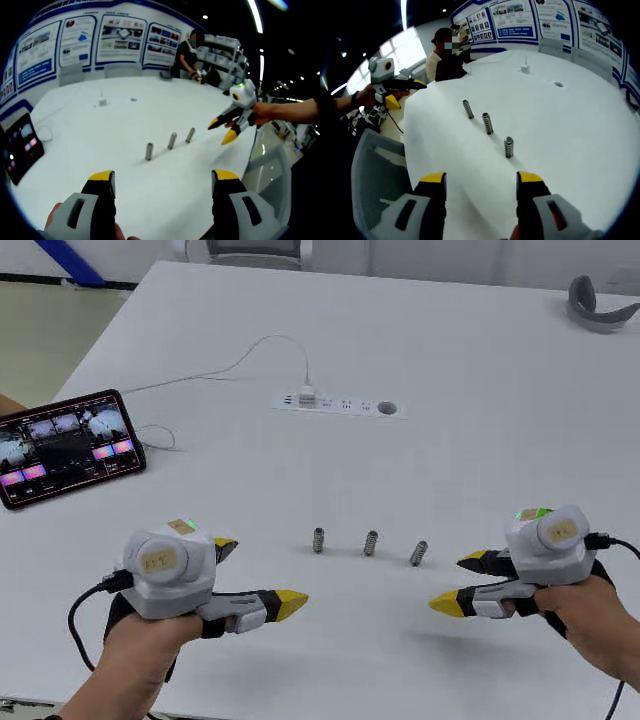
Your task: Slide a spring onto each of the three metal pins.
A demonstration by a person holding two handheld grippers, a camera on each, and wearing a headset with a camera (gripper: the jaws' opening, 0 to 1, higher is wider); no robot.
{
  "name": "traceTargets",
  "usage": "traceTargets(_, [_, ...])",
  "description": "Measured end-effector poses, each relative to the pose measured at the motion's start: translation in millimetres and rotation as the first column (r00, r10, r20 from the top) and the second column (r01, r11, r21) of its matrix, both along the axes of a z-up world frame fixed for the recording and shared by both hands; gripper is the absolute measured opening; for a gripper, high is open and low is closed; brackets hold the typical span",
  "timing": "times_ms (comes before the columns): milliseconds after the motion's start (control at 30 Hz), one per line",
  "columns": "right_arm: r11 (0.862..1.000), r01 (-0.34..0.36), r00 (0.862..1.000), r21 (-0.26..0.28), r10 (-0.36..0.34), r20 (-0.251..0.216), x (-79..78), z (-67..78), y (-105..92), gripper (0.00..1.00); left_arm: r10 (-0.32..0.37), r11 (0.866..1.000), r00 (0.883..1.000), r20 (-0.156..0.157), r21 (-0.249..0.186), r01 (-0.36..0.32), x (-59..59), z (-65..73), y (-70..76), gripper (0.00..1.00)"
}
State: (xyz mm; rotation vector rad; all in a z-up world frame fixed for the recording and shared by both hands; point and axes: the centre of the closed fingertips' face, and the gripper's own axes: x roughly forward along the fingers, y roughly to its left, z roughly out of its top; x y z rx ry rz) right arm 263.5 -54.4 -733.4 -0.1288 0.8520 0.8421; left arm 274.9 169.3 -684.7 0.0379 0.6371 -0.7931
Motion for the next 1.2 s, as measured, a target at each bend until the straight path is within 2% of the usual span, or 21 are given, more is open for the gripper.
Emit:
traceTargets(367, [0.991,0.095,0.995,0.091,-0.096,0.012,-12.4,12.9,3.9,0.62,-0.014,1.0,1.0,0.003,-0.013,0.014,0.4,1.4,-1.9,0.8])
traceTargets(533, [0.988,0.115,0.993,0.108,-0.117,0.015,-17.2,15.8,5.8,0.65,-0.031,0.999,1.0,-0.002,-0.021,0.031,0.0,0.5,-3.3,0.85])
traceTargets(800, [0.982,0.138,0.99,0.128,-0.141,0.02,-21.4,18.4,8.1,0.67,-0.079,0.997,0.997,-0.011,-0.008,0.079,-3.6,-3.0,-6.0,0.85])
traceTargets(1000, [0.979,0.149,0.988,0.136,-0.153,0.021,-24.2,18.2,8.7,0.7,-0.065,0.998,0.998,-0.008,-0.02,0.065,-1.6,-1.9,-3.8,0.85])
traceTargets(1100, [0.979,0.154,0.987,0.137,-0.159,0.021,-24.4,17.8,8.2,0.72,-0.06,0.998,0.998,-0.019,-0.018,0.06,-1.9,-4.0,-1.6,0.88])
traceTargets(1200, [0.977,0.159,0.986,0.14,-0.165,0.026,-24.1,19.2,7.9,0.75,-0.066,0.998,0.998,-0.011,-0.003,0.066,-2.8,-4.8,0.2,0.88])
